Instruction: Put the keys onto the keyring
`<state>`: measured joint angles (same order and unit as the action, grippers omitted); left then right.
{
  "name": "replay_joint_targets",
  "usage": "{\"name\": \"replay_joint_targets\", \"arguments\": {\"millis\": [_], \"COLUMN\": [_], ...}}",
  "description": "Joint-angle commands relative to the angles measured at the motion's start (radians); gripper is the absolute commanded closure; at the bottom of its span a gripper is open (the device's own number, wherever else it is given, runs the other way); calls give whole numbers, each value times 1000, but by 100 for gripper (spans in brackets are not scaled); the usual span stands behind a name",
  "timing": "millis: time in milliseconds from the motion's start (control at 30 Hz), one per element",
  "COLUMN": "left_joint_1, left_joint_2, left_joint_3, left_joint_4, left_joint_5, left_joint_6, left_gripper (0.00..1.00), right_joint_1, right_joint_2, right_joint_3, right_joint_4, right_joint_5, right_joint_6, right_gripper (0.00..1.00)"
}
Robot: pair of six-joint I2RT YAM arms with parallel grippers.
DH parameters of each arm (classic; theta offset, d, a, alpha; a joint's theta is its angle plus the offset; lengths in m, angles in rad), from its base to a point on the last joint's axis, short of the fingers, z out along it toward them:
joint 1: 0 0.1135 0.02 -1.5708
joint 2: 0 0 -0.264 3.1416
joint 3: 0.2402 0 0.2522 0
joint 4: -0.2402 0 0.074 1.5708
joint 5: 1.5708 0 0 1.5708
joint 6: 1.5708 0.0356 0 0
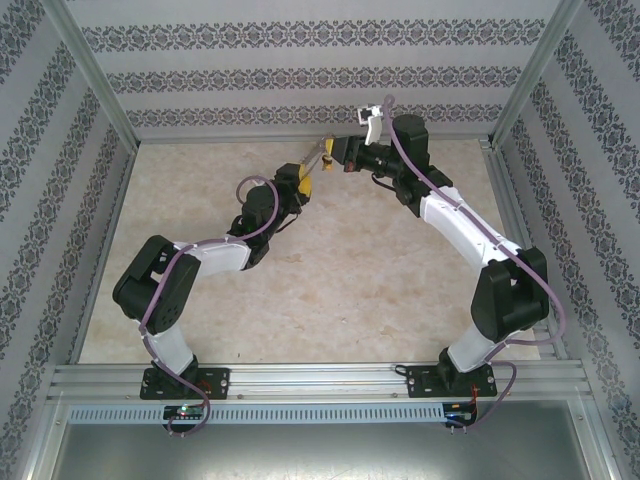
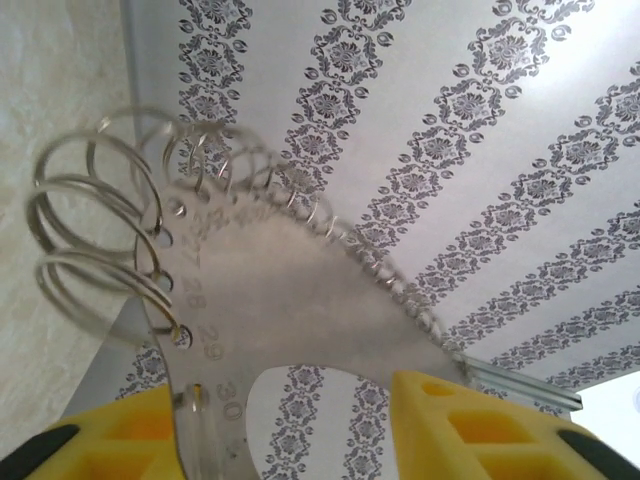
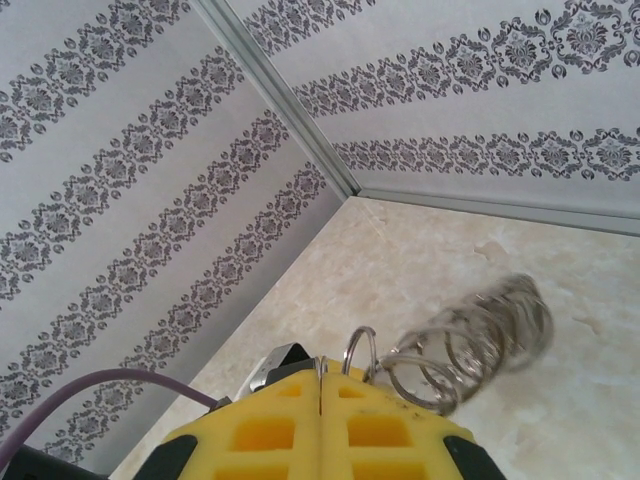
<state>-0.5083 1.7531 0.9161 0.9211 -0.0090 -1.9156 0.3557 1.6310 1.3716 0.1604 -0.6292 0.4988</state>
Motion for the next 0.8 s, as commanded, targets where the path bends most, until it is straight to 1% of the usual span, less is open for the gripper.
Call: {"name": "replay_joint_targets", "arguments": {"millis": [0, 67, 100, 167, 267, 300, 533, 567, 667, 700, 767], "left_joint_1": [11, 12, 14, 17, 24, 28, 46, 48, 51, 54, 57], "left_joint_2": [-33, -33, -33, -36, -54, -65, -104, -106, -111, -115, -129], "left_joint_3": [25, 24, 25, 31, 42, 48, 83, 90, 110, 117, 142], "left_joint_4": [60, 62, 60, 61, 36, 10, -93, -102, -112, -121, -164], "left_joint_5": [-9, -14, -15, -15, -12, -9, 16, 22, 31, 35, 47], "left_joint_6": [25, 34, 35, 55, 101, 118, 238, 255, 318, 339, 414], "left_gripper": [60, 70, 76, 84, 99, 100, 100, 100, 100, 100, 100], "right_joint_1": [5, 5, 4, 3, -1, -1, -12, -14, -26, -35, -65], "right_joint_2": [-39, -45, -47, -49, -58, -60, -78, -81, -97, -108, -139], "right_joint_3": [-19, -25, -29, -37, -60, -71, -140, -149, -176, -190, -231], "right_joint_4": [40, 40, 39, 38, 45, 49, 97, 106, 129, 139, 169], "right_joint_5": [-26, -27, -24, -26, -24, -22, -12, -11, -11, -9, -6], "right_joint_6": [-14, -16, -19, -20, -21, -19, 2, 7, 20, 27, 48], "right_gripper": [100, 100, 100, 100, 100, 100, 100, 95, 65, 59, 53]}}
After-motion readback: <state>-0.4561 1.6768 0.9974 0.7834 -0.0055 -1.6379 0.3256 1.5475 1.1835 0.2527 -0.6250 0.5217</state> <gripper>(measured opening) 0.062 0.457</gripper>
